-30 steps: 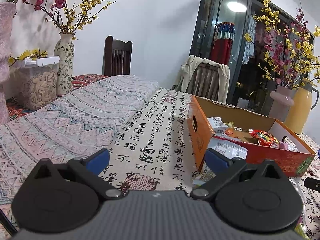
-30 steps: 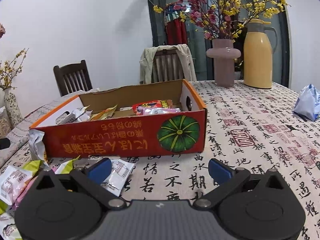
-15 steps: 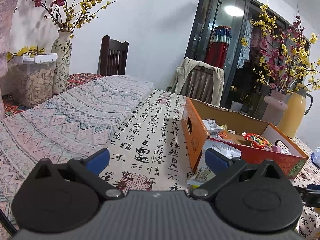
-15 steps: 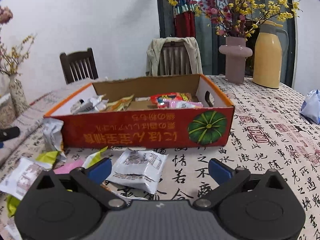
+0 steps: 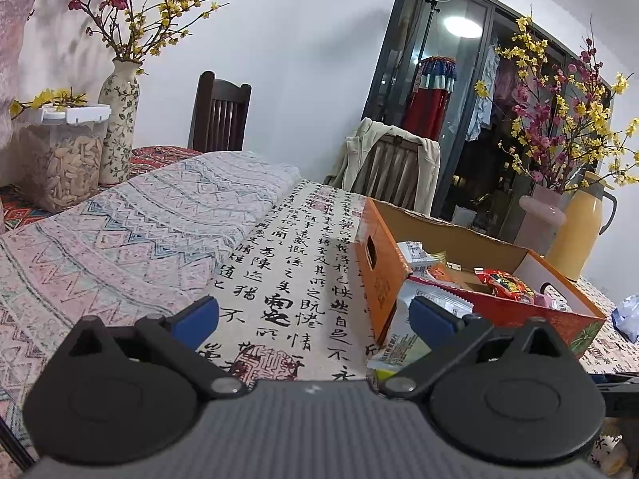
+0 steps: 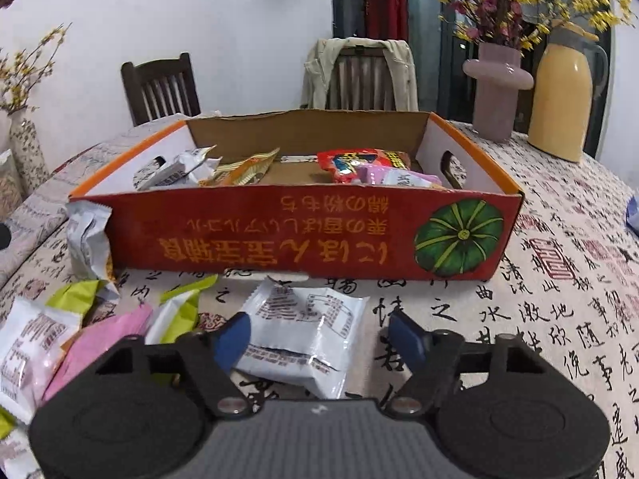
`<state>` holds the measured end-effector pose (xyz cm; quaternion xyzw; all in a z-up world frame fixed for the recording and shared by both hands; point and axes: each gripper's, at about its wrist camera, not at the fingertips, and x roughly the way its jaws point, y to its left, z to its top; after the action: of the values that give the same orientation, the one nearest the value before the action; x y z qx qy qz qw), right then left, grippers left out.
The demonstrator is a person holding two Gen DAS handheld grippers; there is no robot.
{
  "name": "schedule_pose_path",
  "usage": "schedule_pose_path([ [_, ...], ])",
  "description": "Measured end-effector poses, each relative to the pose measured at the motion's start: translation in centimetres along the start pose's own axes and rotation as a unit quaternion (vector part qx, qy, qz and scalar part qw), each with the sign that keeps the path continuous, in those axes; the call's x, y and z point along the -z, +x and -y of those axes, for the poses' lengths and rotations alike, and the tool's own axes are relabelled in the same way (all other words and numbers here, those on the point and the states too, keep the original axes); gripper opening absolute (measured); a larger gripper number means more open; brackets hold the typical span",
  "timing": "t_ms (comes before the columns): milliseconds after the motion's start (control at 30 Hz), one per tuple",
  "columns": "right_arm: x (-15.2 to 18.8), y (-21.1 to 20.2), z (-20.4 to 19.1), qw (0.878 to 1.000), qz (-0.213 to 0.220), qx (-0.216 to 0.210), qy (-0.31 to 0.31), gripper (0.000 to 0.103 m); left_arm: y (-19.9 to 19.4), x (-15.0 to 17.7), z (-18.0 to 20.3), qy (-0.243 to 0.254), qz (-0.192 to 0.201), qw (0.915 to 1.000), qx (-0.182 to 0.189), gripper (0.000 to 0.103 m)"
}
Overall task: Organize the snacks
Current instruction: 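Grasp a white snack packet with the right gripper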
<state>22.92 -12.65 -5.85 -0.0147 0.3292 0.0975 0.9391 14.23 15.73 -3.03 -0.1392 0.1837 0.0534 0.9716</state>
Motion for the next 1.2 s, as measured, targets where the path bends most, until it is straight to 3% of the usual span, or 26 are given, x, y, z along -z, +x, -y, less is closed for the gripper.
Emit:
schedule_pose_path([
  [200, 0.2, -0.5, -0.5, 0.999, 0.009, -0.025, -0.021, 0.037, 0.1, 0.0, 0.1, 0.0, -0.002, 1.0, -0.002, 0.103],
  [400, 0.3, -1.5, -0.2, 0.999, 0.029, -0.031, -0.016, 0.024, 0.3, 0.0, 0.1, 0.0, -0.007, 1.0, -0.006, 0.103],
  [633, 0.0, -3.1, 1.5, 0.998, 0.06, -0.031, 0.005, 0.021, 0.6, -0.1, 0.0, -0.001, -0.014, 0.9998, -0.011, 0.103],
  [867, 0.3, -4.6, 6.1, 0.995, 0.09, -0.003, 0.052, 0.021, 0.6, -0.1, 0.0, -0.001, -0.013, 0.9998, -0.015, 0.103],
  [1200, 1.3, -4.1, 9.5, 0.992, 0.091, -0.001, 0.083, 0.021, 0.8, -0.1, 0.0, -0.004, -0.016, 0.9996, -0.024, 0.103],
])
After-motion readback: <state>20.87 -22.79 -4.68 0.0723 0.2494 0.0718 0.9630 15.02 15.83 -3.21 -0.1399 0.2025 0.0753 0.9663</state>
